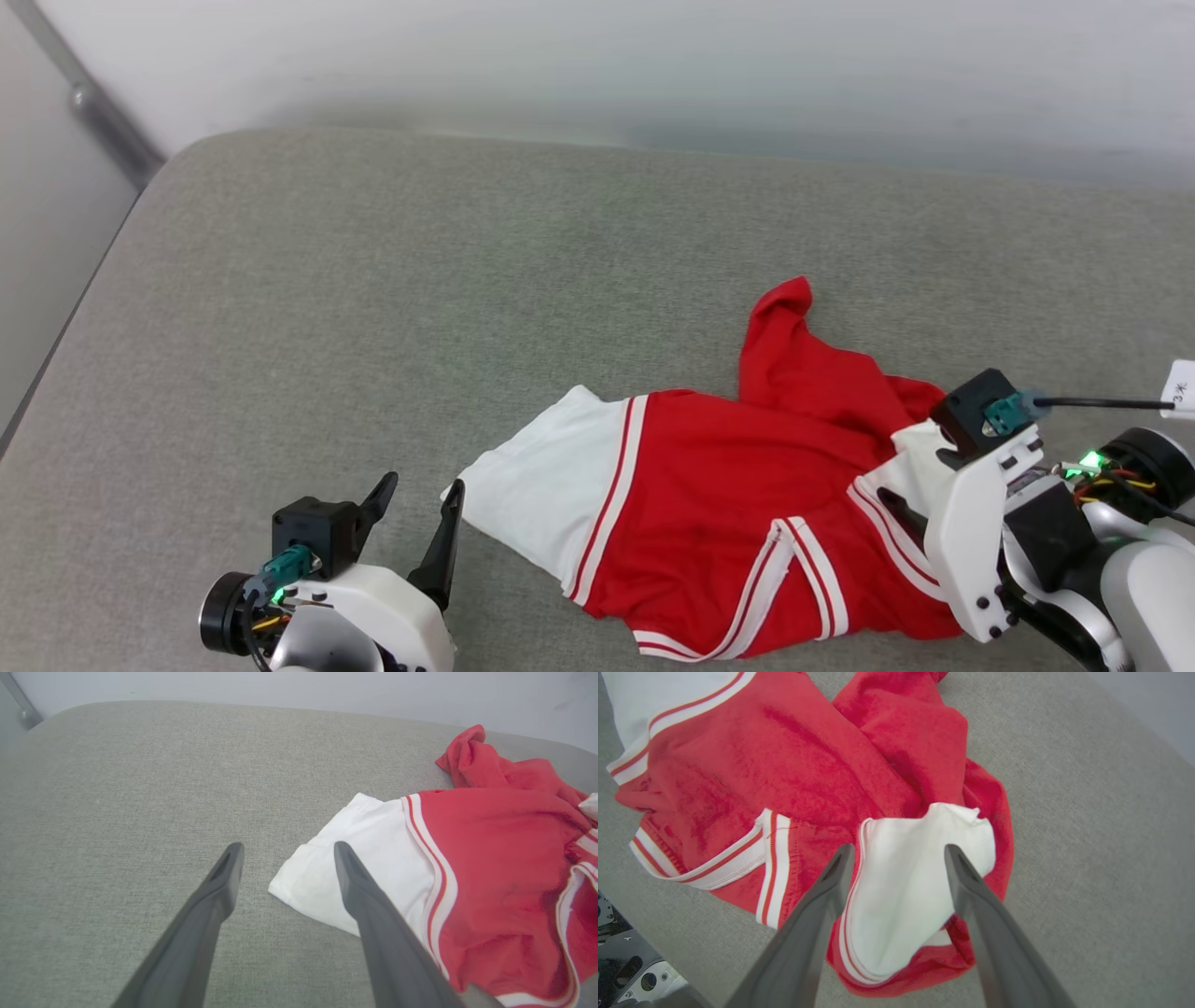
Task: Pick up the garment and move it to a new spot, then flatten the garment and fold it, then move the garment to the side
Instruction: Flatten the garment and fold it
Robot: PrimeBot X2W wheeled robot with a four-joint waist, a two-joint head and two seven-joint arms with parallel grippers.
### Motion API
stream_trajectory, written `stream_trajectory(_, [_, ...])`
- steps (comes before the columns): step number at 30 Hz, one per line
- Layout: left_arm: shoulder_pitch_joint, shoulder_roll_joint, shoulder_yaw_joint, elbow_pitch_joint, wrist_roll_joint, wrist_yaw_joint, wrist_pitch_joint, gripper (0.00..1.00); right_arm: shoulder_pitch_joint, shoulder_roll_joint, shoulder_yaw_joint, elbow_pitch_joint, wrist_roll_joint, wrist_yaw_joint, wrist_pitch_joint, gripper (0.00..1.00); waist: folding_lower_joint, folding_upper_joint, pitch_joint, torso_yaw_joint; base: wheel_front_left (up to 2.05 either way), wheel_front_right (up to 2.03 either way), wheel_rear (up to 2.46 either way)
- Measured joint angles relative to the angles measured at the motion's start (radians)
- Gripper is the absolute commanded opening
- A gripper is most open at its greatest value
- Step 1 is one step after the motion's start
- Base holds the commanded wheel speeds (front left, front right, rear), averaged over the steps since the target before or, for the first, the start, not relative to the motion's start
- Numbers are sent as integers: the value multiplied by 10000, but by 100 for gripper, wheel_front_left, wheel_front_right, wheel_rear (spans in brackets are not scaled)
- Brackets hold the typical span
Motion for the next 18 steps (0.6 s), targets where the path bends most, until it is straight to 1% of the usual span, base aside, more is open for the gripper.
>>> stream_trajectory(7, [-80,-52,-165,217,2,-23,-77,100,-422,36,253,936,-288,0,107,100,0,0,241,392,0,0,0])
stream_trajectory(8, [-116,-54,-186,249,2,-25,-86,100,-458,46,234,1058,-309,0,134,95,0,0,283,437,0,0,0])
stream_trajectory(9, [-165,-56,-199,274,2,-25,-94,100,-464,52,213,1152,-311,0,213,45,0,0,324,479,0,0,0])
stream_trajectory(10, [-211,-61,-205,295,2,-25,-121,100,-462,63,188,1235,-322,0,245,12,0,0,361,519,0,0,0])
stream_trajectory(11, [-228,-71,-207,314,2,-25,-157,100,-462,88,153,1296,-336,0,249,0,0,0,392,553,0,0,0])
stream_trajectory(14, [-228,-73,-211,401,-2,-23,-182,100,-464,102,176,1285,-393,0,192,0,0,0,465,594,0,0,0])
stream_trajectory(18, [-230,-48,-213,502,-29,-15,-215,100,-497,136,-17,1074,-493,0,-171,0,0,0,435,499,0,0,0])
